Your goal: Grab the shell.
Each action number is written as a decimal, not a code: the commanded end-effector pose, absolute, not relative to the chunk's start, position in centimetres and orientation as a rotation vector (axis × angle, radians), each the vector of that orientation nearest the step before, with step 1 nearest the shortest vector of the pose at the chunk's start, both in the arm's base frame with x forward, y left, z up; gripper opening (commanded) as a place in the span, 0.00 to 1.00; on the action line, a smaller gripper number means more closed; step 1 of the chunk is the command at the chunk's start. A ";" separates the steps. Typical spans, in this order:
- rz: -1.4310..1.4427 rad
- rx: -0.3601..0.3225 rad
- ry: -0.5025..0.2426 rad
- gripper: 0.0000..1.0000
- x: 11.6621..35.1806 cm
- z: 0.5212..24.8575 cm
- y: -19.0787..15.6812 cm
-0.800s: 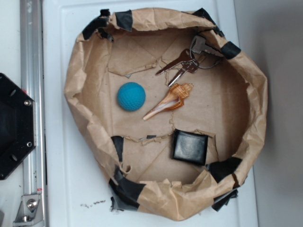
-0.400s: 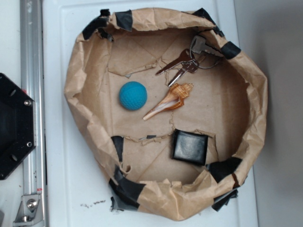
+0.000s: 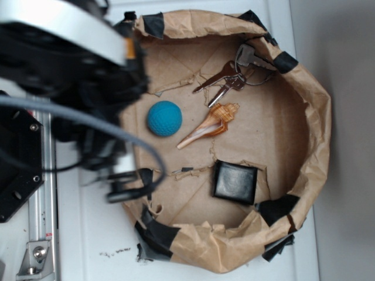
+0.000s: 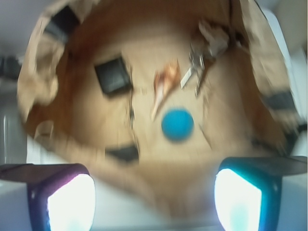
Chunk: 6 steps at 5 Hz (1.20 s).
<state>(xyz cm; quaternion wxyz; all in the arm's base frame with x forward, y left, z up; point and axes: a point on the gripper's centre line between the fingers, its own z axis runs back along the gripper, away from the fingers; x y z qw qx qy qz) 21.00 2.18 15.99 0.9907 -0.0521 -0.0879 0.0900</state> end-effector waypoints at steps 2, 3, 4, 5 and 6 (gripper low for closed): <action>0.671 -0.124 -0.174 1.00 30.5 8.3 3.1; 0.670 -0.093 -0.154 1.00 33.7 4.9 3.7; 0.629 -0.120 -0.067 1.00 34.9 0.7 3.6; 0.566 -0.141 -0.020 1.00 33.8 0.6 2.4; 0.495 -0.148 -0.061 1.00 32.7 3.5 1.5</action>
